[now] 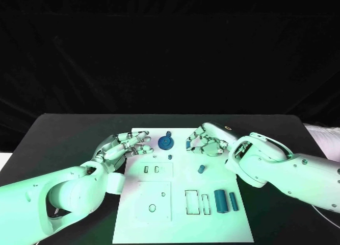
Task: Assemble the parts on the task board
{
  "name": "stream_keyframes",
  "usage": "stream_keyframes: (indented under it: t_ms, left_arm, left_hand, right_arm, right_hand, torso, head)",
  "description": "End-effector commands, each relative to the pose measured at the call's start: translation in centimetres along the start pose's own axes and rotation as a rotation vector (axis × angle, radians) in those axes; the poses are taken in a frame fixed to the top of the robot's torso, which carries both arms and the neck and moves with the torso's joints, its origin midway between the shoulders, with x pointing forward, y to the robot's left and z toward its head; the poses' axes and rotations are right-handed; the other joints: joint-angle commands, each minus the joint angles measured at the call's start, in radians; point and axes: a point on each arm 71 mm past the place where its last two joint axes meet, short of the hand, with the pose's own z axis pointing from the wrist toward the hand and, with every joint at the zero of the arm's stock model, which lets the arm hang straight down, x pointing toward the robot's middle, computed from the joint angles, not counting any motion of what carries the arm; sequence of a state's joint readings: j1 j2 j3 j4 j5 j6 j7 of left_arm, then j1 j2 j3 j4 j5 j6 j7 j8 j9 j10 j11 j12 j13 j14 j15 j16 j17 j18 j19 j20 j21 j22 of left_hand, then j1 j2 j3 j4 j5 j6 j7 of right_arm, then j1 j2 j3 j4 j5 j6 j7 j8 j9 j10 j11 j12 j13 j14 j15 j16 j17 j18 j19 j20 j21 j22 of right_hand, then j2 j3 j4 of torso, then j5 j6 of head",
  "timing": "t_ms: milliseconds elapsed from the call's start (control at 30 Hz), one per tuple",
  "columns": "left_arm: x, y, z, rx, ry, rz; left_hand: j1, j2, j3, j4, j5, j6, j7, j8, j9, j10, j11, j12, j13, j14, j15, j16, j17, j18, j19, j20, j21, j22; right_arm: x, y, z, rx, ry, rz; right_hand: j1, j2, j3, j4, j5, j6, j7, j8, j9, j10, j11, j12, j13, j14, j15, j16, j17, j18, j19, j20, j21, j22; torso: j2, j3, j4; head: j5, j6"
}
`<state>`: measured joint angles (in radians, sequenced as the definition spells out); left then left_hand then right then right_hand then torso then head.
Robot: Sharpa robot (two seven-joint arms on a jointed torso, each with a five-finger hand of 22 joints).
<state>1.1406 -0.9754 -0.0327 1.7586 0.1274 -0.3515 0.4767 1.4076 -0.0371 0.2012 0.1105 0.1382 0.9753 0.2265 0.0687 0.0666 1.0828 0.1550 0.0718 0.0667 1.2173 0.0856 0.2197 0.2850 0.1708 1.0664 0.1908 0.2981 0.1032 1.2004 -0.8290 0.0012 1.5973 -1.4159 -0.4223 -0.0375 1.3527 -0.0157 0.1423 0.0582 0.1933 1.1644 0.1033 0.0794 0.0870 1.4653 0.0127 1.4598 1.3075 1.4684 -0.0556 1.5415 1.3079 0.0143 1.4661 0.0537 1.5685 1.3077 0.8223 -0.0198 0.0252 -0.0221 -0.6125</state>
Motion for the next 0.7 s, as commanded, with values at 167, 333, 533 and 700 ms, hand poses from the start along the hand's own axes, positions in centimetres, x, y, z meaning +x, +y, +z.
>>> stream_keyframes:
  t_ms: [167, 333, 533, 700]
  left_arm:
    - [-0.3, -0.2, 0.0, 0.027, 0.007, -0.004]
    - [-0.5, -0.3, 0.0, 0.030, -0.001, -0.001]
    - [-0.6, -0.3, 0.0, 0.030, -0.001, 0.000]
    - [-0.6, -0.3, 0.0, 0.028, -0.002, 0.000]
  left_hand:
    - [0.006, 0.005, 0.001, -0.010, -0.004, -0.006, -0.002, -0.002, -0.001, -0.006, 0.003, -0.004, -0.001, -0.007, 0.002, -0.007, 0.002, 0.011, -0.008, 0.000, -0.006, -0.001]
    - [0.007, 0.006, 0.001, -0.010, -0.004, -0.006, -0.001, -0.002, -0.001, -0.006, 0.003, -0.004, -0.001, -0.007, 0.002, -0.007, 0.002, 0.011, -0.008, 0.000, -0.006, -0.001]
    - [0.007, 0.006, 0.002, -0.011, -0.004, -0.007, -0.001, -0.002, -0.001, -0.006, 0.003, -0.004, -0.001, -0.007, 0.002, -0.007, 0.002, 0.011, -0.008, 0.000, -0.006, -0.001]
    - [0.007, 0.006, 0.002, -0.011, -0.004, -0.007, -0.001, -0.002, -0.001, -0.006, 0.003, -0.004, -0.001, -0.007, 0.002, -0.007, 0.002, 0.011, -0.008, 0.000, -0.006, -0.001]
  right_arm:
    - [2.1, 2.3, 0.8, -0.042, 0.036, -0.113]
    - [3.8, 3.4, 1.2, -0.063, 0.059, -0.134]
    - [5.6, 4.4, 1.4, -0.080, 0.085, -0.139]
    - [7.0, 4.8, 1.6, -0.075, 0.110, -0.153]
  right_hand:
    - [0.002, 0.010, 0.004, 0.003, 0.006, 0.025, -0.021, 0.003, 0.000, 0.071, -0.010, 0.004, 0.209, 0.091, -0.006, 0.005, 0.207, -0.014, 0.105, -0.004, 0.002, 0.263]
    - [0.002, 0.011, 0.004, 0.003, 0.006, 0.025, -0.021, 0.003, 0.000, 0.071, -0.010, 0.005, 0.209, 0.092, -0.006, 0.006, 0.210, -0.014, 0.105, -0.004, 0.002, 0.263]
    - [0.002, 0.010, 0.005, 0.003, 0.006, 0.024, -0.020, 0.002, 0.000, 0.071, -0.010, 0.004, 0.209, 0.092, -0.006, 0.006, 0.208, -0.014, 0.105, -0.004, 0.002, 0.263]
    - [-0.001, 0.009, 0.005, 0.003, 0.006, 0.023, -0.019, 0.001, 0.000, 0.071, -0.009, 0.004, 0.209, 0.092, -0.007, 0.006, 0.208, -0.014, 0.105, -0.005, 0.002, 0.263]
  torso:
    - [-0.005, -0.0095, 0.0048]
    - [-0.003, -0.0084, 0.0054]
    - [-0.003, -0.0076, 0.0055]
    - [-0.003, -0.0064, 0.0043]
  head:
    - [0.014, -0.017]
    - [0.029, -0.026]
    - [0.035, -0.034]
    - [0.039, -0.038]
